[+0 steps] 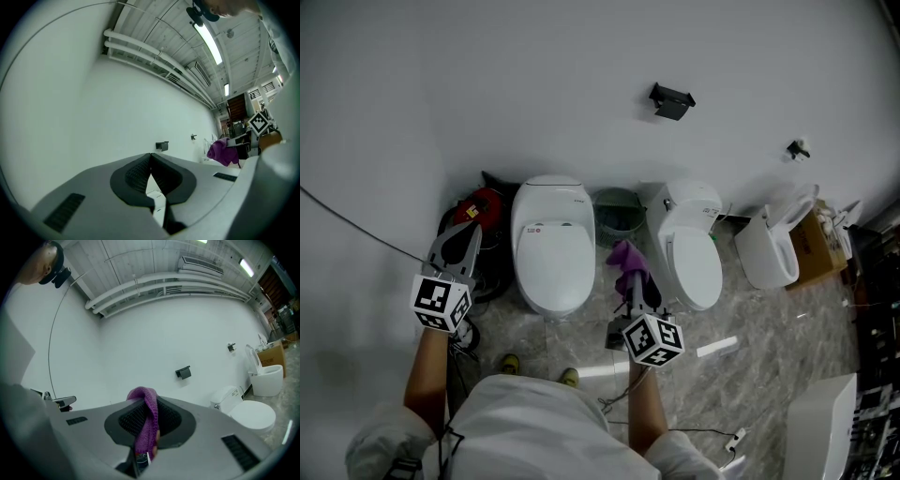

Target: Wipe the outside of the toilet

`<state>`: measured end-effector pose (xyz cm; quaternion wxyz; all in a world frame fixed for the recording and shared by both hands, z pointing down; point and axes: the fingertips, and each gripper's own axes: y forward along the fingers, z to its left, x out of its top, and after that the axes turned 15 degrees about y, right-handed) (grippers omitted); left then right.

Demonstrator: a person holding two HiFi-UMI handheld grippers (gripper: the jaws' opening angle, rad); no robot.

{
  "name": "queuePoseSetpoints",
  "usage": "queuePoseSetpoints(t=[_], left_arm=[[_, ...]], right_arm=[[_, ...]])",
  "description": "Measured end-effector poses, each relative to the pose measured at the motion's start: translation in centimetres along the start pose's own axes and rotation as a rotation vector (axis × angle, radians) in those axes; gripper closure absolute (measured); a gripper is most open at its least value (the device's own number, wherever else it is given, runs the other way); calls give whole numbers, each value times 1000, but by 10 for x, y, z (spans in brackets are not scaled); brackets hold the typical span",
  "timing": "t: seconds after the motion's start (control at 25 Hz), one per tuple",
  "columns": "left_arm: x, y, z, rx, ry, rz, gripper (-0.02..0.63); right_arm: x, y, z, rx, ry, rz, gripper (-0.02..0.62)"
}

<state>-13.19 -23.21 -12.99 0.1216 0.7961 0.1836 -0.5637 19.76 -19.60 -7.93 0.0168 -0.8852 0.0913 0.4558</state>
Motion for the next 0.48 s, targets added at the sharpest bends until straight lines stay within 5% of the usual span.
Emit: queuePoseSetpoints(t=[0.48], left_arm=[[-1,-10,0,-12,-5,-12,592]], right_arm=[[-5,-5,9,2,-20,1,545]])
